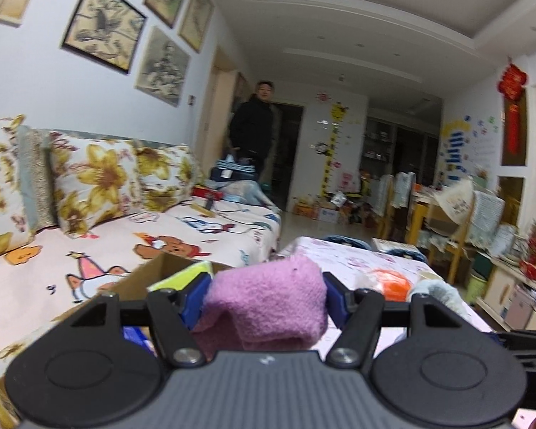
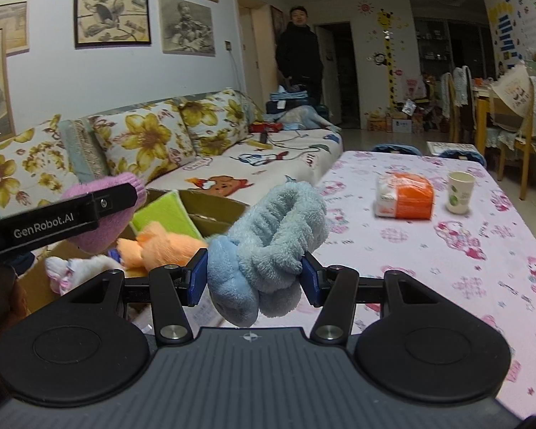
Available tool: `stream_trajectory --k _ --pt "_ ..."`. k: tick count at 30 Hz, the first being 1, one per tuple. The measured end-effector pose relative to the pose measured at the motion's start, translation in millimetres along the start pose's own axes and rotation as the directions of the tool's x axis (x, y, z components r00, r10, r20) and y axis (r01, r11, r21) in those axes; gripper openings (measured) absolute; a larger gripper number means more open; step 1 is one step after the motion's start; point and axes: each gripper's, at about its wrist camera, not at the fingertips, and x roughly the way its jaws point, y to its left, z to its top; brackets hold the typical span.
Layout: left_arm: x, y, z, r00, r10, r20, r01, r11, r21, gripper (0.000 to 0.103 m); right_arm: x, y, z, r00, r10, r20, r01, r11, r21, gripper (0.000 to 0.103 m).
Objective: Organize soft objects
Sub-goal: 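Carry the pink sock and blue slipper over the cardboard box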
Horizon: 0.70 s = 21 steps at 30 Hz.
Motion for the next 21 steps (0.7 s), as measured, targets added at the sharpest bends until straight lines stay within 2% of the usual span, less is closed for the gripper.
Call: stream_trajectory --k 9,15,21 --pt "10.3 27.4 1.9 0.991 0.137 -0.006 -0.137 0.989 -0.058 0.066 28.7 12.2 12.8 0.997 0.077 -0.024 -0.078 0.997 -0.013 0.066" --pt "15.9 37.2 -0.3 0.979 0.199 -0.034 -0.201 0.976 -0.079 0.066 44.0 25.7 18.3 0.993 0.112 -0.036 -0.114 0.992 -0.058 0.066" --pt "22.4 46.6 -1.5 0.971 0.232 -0.062 -0.238 0.966 -0.103 0.066 60.0 34.5 21.2 0.991 0.124 -0.05 -0.129 0.987 -0.101 0.066"
